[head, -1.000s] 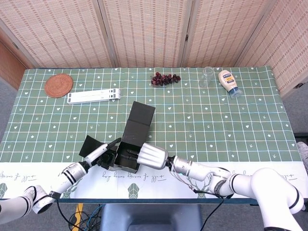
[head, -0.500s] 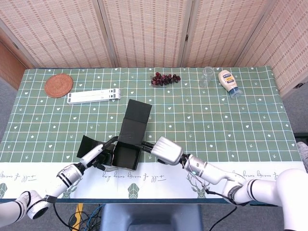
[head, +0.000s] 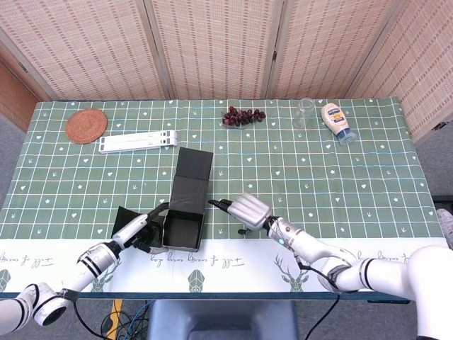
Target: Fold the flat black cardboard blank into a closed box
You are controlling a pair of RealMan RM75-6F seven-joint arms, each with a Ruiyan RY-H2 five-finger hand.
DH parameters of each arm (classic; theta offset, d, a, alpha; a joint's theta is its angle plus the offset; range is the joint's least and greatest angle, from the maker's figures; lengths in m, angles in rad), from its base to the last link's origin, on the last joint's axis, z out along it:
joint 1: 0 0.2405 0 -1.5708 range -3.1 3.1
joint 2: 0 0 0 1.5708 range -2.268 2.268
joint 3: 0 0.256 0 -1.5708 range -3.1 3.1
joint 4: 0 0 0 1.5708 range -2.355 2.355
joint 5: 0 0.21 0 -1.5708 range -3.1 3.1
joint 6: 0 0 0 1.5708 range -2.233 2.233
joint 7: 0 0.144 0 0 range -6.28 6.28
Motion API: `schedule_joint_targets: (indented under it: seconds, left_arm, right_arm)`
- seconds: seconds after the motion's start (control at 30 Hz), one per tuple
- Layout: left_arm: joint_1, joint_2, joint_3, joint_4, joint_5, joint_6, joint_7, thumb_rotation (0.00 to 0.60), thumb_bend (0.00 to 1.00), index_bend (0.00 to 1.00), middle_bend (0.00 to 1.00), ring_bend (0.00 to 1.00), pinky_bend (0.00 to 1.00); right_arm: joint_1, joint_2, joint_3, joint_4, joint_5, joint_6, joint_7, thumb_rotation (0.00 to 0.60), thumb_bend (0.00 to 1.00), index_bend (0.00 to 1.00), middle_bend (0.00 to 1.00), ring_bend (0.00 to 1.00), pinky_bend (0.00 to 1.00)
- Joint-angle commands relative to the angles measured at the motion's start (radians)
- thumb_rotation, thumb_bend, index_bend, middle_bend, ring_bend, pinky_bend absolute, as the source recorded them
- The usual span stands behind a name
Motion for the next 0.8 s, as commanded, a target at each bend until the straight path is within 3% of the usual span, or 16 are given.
schedule_joint_targets:
  seconds: [0.03, 0.33, 0.8]
  left_arm:
    - [0.003, 0.02, -0.008, -0.018, -0.025, -0.026, 0.067, 0.6, 0.18, 0.0, 0.0, 0.55, 0.82]
    - [0.033, 0.067, -0.036, -0.093, -0.072, -0.021, 0.207, 0.6, 0.15, 0.0, 0.0, 0.52, 0.81]
    - [0.073, 0.14, -0.053, -0.161, -0.061, 0.013, 0.192, 0.6, 0.15, 0.0, 0.0, 0.53, 0.81]
  right_arm:
    - [0.023, -0.028, 0.021, 0.022, 0.019, -0.031, 0.001, 0.6, 0.23, 0.0, 0.23, 0.77, 1.0]
    - [0.043, -0.049, 0.046, 0.038, 0.033, -0.057, 0.008, 0.6, 0.23, 0.0, 0.23, 0.77, 1.0]
    - [0.138, -0.123, 0.125, 0.156, 0.073, -0.128, 0.01, 0.6, 0.23, 0.0, 0.22, 0.77, 1.0]
